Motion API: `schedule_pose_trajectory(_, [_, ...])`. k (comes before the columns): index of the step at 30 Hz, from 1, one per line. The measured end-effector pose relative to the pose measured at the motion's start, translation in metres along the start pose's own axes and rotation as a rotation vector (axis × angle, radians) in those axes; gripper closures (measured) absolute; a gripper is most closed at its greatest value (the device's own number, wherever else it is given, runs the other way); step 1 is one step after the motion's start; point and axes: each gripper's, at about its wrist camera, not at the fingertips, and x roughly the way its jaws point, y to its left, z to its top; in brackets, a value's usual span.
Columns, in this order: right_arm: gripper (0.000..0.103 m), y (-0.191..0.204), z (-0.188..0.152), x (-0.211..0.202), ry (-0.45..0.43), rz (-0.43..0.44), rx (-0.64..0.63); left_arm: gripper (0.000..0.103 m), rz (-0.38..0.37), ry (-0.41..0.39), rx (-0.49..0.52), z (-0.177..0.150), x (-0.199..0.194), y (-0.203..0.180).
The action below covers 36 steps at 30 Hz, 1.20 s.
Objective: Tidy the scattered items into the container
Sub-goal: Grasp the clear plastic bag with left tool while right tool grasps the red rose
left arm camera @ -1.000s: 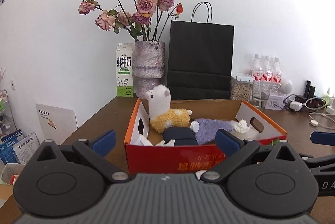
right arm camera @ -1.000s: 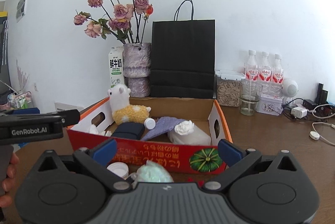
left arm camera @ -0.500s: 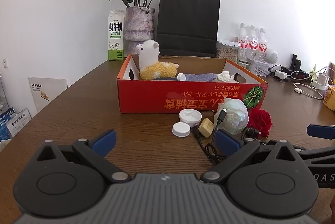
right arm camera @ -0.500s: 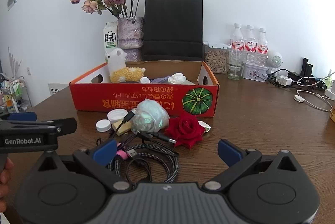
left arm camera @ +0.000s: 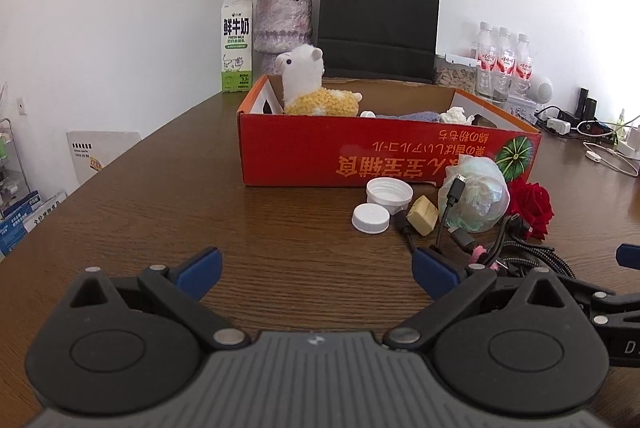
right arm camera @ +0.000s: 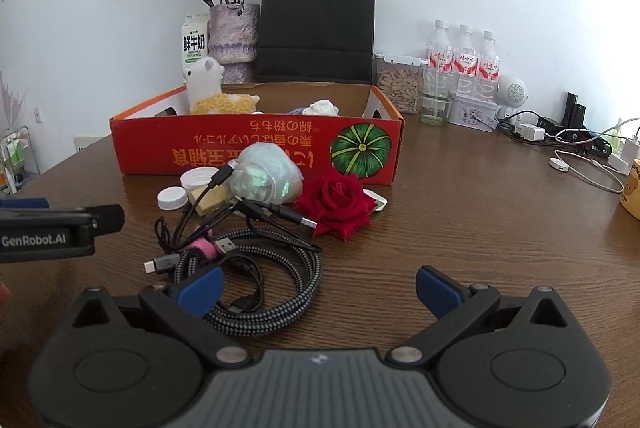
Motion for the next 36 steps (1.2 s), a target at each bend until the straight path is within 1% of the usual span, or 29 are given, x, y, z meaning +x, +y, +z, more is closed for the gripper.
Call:
schedule_pose_trajectory(4, [0.0,0.0,0.001,0.006,0.041,0.015,-0.001,0.0,-0.002,0.052,-0.01,0.0,0.007,0.002])
schedule_pose_trajectory(8, [0.0,0.003,0.0,0.008,0.055,0.011,-0.013,0.0,-0.017,0.114,-0.052,-0.001,0.016,0.008])
schedule_pose_trajectory(16, [0.0,-0.001,0.0,0.011,0.073,0.019,0.015,0.0,-0.007,0.125,-0.032,-0.002,0.018,0.004])
schedule_pose_trajectory(24, [0.0,0.0,0.0,0.011,0.076,0.014,0.01,0.0,-0.002,0.128,-0.025,-0.002,0.018,0.003])
schedule_pose_trajectory(27, [0.0,-0.001,-0.001,0.013,0.085,0.036,0.012,0.0,-0.003,0.127,-0.025,-0.002,0.018,0.003])
schedule_pose_trajectory(33, [0.0,0.0,0.0,0.014,0.097,0.04,0.014,0.0,-0.033,0.109,-0.042,-0.002,0.016,0.006])
schedule_pose_trajectory(36, [0.0,-0.001,0.0,0.014,0.1,0.042,0.014,0.0,-0.042,0.114,-0.042,-0.002,0.015,0.006])
